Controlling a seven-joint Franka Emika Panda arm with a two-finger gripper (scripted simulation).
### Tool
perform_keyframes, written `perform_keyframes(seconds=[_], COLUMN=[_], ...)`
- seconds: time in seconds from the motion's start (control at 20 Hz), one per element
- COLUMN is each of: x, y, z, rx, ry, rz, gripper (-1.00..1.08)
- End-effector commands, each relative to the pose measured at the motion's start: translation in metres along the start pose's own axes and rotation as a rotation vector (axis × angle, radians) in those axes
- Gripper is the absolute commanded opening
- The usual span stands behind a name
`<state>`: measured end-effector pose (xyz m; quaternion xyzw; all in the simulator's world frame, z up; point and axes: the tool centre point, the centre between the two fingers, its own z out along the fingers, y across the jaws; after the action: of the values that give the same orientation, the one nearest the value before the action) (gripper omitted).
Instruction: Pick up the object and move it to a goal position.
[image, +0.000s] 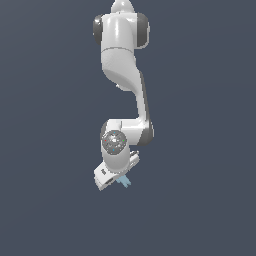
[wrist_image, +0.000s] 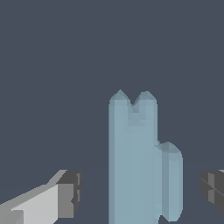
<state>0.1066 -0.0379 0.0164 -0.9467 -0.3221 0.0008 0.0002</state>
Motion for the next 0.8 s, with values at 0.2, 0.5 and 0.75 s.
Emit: perform_keyframes(seconds=[0.2,0.5,0.75], x=[0.0015,0.0015,0.0016], y=[0.0010,0.0010,0.0015], z=[0.0073,0.0073,0.0069], rx=[-0.001,-0.001,-0.002], ry=[0.001,0.001,0.002], rz=[-0.001,-0.001,-0.001], gripper=[1.00,-1.00,-1.00])
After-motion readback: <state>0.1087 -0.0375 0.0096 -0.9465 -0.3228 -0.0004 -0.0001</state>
